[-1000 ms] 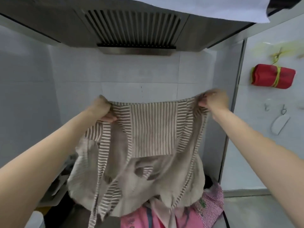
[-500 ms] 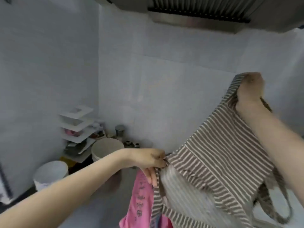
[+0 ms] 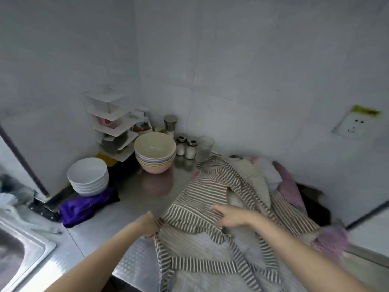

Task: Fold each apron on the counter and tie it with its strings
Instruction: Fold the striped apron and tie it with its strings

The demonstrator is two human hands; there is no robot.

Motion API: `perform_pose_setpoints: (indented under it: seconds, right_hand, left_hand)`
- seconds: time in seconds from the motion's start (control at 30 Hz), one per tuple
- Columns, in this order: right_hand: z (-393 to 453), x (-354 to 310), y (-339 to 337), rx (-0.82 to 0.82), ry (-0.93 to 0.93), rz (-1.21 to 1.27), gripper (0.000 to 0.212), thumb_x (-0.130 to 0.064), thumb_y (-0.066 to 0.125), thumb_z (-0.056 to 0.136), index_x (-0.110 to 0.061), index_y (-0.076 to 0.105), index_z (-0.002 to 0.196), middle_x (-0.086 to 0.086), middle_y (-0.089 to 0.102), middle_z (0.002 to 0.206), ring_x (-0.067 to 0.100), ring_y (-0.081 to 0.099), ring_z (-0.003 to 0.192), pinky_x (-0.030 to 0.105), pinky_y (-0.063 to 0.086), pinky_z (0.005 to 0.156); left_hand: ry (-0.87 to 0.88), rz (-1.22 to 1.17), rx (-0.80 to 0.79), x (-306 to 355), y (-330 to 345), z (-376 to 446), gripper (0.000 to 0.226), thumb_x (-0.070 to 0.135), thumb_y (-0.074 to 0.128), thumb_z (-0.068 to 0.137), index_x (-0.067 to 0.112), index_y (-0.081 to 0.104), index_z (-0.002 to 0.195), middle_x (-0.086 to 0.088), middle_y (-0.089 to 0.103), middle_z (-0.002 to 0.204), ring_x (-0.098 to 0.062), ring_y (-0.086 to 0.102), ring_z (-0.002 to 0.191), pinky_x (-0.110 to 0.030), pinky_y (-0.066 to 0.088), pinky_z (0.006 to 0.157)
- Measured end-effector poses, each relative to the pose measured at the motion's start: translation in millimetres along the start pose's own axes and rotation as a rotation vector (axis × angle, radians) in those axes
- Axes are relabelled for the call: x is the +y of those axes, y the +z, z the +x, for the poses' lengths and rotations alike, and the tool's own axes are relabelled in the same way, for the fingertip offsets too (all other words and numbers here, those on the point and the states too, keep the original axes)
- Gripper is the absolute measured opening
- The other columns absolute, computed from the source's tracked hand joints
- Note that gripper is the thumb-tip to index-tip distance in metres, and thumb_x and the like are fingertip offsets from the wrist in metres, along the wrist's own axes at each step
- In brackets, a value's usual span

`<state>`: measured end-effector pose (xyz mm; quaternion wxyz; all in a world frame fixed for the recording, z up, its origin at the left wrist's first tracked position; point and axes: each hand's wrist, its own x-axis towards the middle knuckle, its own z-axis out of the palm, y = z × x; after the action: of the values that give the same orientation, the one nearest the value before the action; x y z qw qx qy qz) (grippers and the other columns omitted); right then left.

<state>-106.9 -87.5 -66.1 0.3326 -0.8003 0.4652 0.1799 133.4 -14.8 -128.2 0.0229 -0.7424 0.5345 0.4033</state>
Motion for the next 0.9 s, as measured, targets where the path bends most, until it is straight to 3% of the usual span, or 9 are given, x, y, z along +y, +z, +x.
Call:
perform_pose_setpoints:
  seconds: [0.07, 0.17, 0.23, 0.3, 0.37, 0.5, 0.67, 0.77, 0.9]
  right_hand:
    - [-7, 16, 25, 0.035, 0.065, 0.007, 0.054, -0.021, 0.053, 0.093, -0.012, 0.034, 0.143, 0.007, 0.037, 0.147, 0.019, 0.04, 0.132, 0.022, 0.033, 0.102]
    - [-9, 21, 45, 0.149, 0.125, 0.04, 0.048, -0.021, 0.053, 0.093, -0.012, 0.04, 0.138, 0.007, 0.039, 0.144, 0.02, 0.04, 0.131, 0.022, 0.033, 0.101]
    - [-8, 13, 58, 0.275, 0.138, 0.057, 0.043, -0.016, 0.052, 0.093, -0.011, 0.044, 0.134, 0.008, 0.039, 0.141, 0.021, 0.04, 0.129, 0.023, 0.032, 0.103]
    - [-10, 1, 76, 0.394, 0.127, 0.078, 0.038, -0.012, 0.052, 0.091, -0.01, 0.048, 0.129, 0.008, 0.037, 0.135, 0.022, 0.041, 0.125, 0.023, 0.031, 0.103]
    - [-14, -12, 102, 0.429, 0.092, 0.074, 0.037, -0.013, 0.054, 0.089, -0.012, 0.047, 0.125, 0.006, 0.033, 0.132, 0.024, 0.04, 0.124, 0.027, 0.032, 0.104]
    - [-28, -26, 149, 0.257, 0.221, -0.134, 0.059, -0.027, 0.057, 0.086, -0.02, 0.031, 0.138, 0.003, 0.016, 0.144, 0.029, 0.015, 0.135, 0.043, 0.022, 0.109]
    - [-45, -20, 185, 0.149, 0.281, -0.015, 0.092, -0.016, 0.068, 0.079, -0.025, 0.008, 0.148, 0.005, 0.001, 0.153, 0.034, 0.032, 0.131, 0.041, 0.04, 0.102]
    - [-49, -15, 200, 0.146, 0.278, -0.077, 0.1, -0.024, 0.071, 0.079, -0.027, 0.001, 0.149, 0.0, -0.003, 0.157, 0.031, 0.015, 0.143, 0.047, 0.025, 0.113]
    - [-50, -17, 200, 0.166, 0.369, -0.082, 0.101, -0.04, 0.07, 0.078, -0.028, 0.0, 0.149, 0.006, -0.003, 0.158, 0.034, 0.013, 0.143, 0.053, 0.017, 0.113]
  left_hand:
    - [-0.026, 0.024, -0.047, -1, 10, -4, 0.053, 0.017, 0.055, 0.088, -0.006, 0.033, 0.13, -0.004, 0.058, 0.081, -0.017, 0.06, 0.067, -0.015, 0.042, 0.049]
    - [-0.065, 0.032, -0.068, -6, 21, 1, 0.081, 0.03, 0.061, 0.085, -0.005, 0.011, 0.138, -0.005, 0.063, 0.097, -0.015, 0.063, 0.077, -0.022, 0.05, 0.058]
    - [0.017, 0.167, 0.006, -7, 31, 0, 0.07, 0.028, 0.053, 0.09, 0.0, 0.012, 0.139, -0.014, 0.053, 0.126, -0.027, 0.056, 0.112, -0.033, 0.049, 0.088]
    - [0.132, 0.437, 0.127, -7, 36, -8, 0.053, 0.017, 0.043, 0.094, 0.009, 0.017, 0.14, -0.013, 0.038, 0.138, -0.034, 0.04, 0.127, -0.04, 0.039, 0.102]
    - [0.321, 0.697, 0.192, -8, 36, -22, 0.051, 0.009, 0.04, 0.093, 0.017, 0.023, 0.14, -0.009, 0.028, 0.142, -0.033, 0.031, 0.129, -0.041, 0.034, 0.103]
    - [0.738, 1.069, 0.121, -22, 45, -37, 0.058, 0.01, 0.041, 0.092, 0.024, 0.02, 0.145, -0.005, 0.015, 0.153, -0.029, 0.019, 0.137, -0.043, 0.022, 0.109]
    - [0.778, 1.203, 0.047, -36, 72, -24, 0.06, 0.02, 0.04, 0.097, 0.033, 0.011, 0.147, -0.006, 0.012, 0.155, -0.03, 0.024, 0.137, -0.043, 0.016, 0.112]
    - [0.704, 1.127, 0.034, -24, 72, -30, 0.043, 0.023, 0.036, 0.098, 0.023, 0.032, 0.141, -0.008, 0.042, 0.142, -0.029, 0.042, 0.127, -0.038, 0.024, 0.109]
    - [0.672, 0.586, -0.015, -10, 42, -41, 0.024, 0.025, 0.038, 0.099, 0.01, 0.055, 0.108, -0.014, 0.064, 0.106, -0.03, 0.06, 0.1, -0.034, 0.043, 0.08]
